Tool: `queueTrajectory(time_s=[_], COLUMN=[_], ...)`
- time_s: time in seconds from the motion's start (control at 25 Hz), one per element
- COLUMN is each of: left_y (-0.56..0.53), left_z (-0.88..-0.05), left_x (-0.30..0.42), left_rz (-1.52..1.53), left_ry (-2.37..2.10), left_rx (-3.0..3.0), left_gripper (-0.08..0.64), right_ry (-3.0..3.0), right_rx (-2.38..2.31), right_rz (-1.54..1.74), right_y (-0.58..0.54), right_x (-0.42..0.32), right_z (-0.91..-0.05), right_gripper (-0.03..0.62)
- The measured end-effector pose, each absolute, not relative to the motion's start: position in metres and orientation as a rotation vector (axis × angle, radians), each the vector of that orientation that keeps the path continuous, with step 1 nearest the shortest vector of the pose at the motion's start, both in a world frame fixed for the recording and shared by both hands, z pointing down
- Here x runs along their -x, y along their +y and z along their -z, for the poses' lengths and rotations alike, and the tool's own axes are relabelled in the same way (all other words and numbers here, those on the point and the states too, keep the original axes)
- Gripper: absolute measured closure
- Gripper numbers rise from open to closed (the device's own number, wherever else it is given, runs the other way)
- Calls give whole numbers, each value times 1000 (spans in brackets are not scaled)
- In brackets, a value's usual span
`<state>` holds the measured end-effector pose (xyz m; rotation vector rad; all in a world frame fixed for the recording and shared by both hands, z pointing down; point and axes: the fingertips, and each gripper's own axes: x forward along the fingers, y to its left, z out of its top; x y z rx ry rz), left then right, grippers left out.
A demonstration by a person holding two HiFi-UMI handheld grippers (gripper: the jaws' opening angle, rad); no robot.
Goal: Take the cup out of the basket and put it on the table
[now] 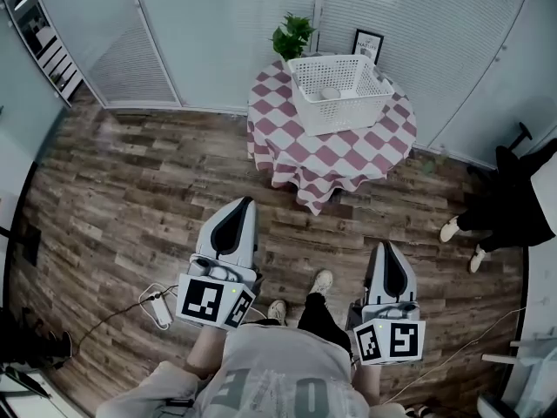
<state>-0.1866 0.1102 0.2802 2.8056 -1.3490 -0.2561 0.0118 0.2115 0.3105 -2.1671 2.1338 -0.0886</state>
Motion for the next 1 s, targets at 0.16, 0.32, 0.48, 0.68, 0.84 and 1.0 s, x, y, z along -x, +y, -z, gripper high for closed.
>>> queueTrajectory(time_s=[0.16,0.32,0.48,0.68,0.84,1.0], left_y=[74,39,2,-36,-56,-76], left_z=[-290,-285,-272,-266,-262,-263], left_x=[157,119,80,35,7,-8], left_rz=[233,287,294,280,285,281], left_ry=[-1362,-1366,-1410,-1442,-1463,-1482], left_rx=[-2783,-2772,-2776,-2767,-2772,-2758], left_gripper=[554,555,554,555,555,555], right_ry=[2167,2187,2223,2257,2266,2299], right_rx=[2153,2124,2096,2095,2069,2047], right_rz=[111,120,111,135,163,163], right_y=[169,128,86,43,19,-2], right_x=[-40,-77,-115,-161,-190,-202], right_z=[-318,-319,-315,-318,-324,-324], right_gripper=[581,581,581,581,581,581])
